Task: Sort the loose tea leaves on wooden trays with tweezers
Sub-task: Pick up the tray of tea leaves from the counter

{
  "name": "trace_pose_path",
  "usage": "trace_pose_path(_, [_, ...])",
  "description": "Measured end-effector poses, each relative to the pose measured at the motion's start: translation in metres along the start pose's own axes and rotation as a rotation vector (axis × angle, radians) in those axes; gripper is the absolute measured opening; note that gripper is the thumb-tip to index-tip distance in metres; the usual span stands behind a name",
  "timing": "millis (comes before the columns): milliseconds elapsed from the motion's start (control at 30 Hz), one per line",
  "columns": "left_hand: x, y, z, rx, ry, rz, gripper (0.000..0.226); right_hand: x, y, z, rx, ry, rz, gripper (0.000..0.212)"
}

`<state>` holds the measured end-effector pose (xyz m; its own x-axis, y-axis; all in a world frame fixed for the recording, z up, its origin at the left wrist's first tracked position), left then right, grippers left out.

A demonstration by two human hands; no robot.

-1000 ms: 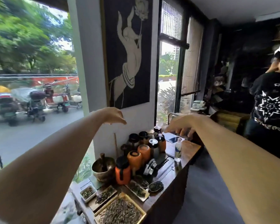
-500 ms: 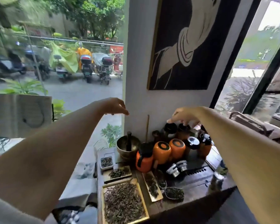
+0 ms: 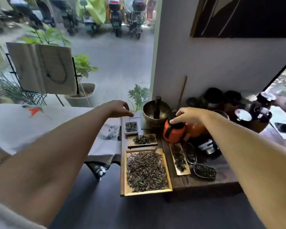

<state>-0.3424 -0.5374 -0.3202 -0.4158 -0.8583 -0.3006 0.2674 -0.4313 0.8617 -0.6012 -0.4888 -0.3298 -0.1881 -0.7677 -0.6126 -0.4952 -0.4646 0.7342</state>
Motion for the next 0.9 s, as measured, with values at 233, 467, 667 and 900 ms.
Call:
trace_pose_path(233, [0.011, -0.095, -0.058, -0.057, 0.077, -0.099, 0.044, 0.063, -0.078, 0.025, 0.049, -0.023, -0.056, 0.070])
trace_pose_path(467, [0.020, -0.183, -0.101, -0.088, 0.156, -0.156, 0.057, 0.108, -0.145, 0.068, 0.066, -0.068, -0.030, 0.074])
trace_pose_path(667, [0.019, -0.237, -0.130, -0.285, 0.271, -0.026, 0.057, 0.132, -0.195, 0.099, 0.123, -0.131, -0.045, 0.073])
trace_pose_path(900, [0.011, -0.282, -0.152, -0.529, 0.421, 0.167, 0.060, 0.153, -0.242, 0.122, 0.224, -0.194, -0.043, 0.067])
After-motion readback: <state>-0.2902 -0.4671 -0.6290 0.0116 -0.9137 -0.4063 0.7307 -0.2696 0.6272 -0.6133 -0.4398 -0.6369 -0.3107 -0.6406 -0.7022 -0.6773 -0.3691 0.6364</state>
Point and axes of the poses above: each hand's wrist, its own x-axis towards the middle knuckle, its own y-axis out of the back of the hand, z = x × y, the point moved 7 cm from there along x, towards the middle knuckle, and after that the axes turned 10 degrees about -y, right-handed, at the moved point
